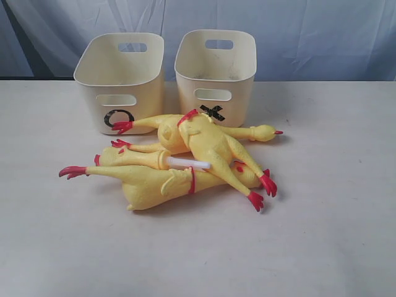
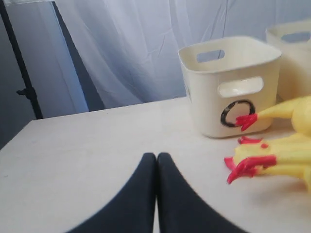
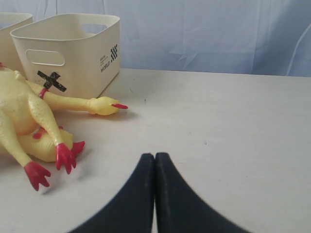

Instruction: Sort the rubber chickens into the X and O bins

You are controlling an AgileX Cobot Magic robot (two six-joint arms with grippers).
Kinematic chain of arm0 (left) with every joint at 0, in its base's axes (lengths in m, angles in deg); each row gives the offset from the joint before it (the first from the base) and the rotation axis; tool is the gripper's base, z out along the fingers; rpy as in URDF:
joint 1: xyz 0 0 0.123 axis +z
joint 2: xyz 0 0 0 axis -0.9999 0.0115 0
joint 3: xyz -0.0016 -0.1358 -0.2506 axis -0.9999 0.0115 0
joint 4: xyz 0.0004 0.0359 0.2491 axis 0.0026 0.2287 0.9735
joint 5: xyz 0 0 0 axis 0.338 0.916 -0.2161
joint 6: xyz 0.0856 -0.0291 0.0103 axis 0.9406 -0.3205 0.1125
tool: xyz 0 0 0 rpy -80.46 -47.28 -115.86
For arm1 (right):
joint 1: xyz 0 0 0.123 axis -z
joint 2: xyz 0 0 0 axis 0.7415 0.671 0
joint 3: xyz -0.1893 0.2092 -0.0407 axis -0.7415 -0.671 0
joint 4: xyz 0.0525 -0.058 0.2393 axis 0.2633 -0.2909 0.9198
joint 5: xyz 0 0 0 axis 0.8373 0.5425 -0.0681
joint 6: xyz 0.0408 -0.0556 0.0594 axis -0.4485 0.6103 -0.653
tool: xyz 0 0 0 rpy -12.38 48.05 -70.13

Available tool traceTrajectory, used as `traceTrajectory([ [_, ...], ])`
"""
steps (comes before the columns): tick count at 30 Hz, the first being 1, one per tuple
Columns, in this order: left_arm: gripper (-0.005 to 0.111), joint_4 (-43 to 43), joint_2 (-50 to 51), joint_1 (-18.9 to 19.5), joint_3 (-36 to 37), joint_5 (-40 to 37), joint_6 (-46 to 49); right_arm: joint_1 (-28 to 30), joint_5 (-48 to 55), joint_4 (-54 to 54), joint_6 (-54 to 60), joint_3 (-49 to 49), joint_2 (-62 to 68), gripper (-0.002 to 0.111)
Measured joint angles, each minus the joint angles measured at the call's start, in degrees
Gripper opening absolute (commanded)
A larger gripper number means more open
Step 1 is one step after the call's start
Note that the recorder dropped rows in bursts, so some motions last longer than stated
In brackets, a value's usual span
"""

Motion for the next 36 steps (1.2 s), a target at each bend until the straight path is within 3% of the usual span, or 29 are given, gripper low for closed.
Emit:
traceTrajectory([
  [4,0.0,-9.57,0.0,0.0,0.0,4.28,-0.73,0.0,0.0,0.0,0.0,0.0,0.0,-0.001],
  [13,0.0,-9.02,0.0,0.0,0.0,5.24,-0.6,0.0,0.0,0.0,0.0,0.0,0.0,-0.001],
  [17,0.0,-8.92,0.0,0.0,0.0,10.47,-0.8,0.0,0.0,0.0,0.0,0.0,0.0,-0.001],
  [20,0.0,-13.75,0.0,0.0,0.0,13.2,-5.32,0.0,0.0,0.0,0.0,0.0,0.0,-0.001],
  [29,0.0,-19.55,0.0,0.0,-0.36,11.51,-16.52,0.0,0.0,0.0,0.0,0.0,0.0,-0.001],
  [36,0.0,-19.55,1.31,0.0,-8.16,4.92,-16.74,0.0,0.0,0.0,0.0,0.0,0.0,-0.001],
])
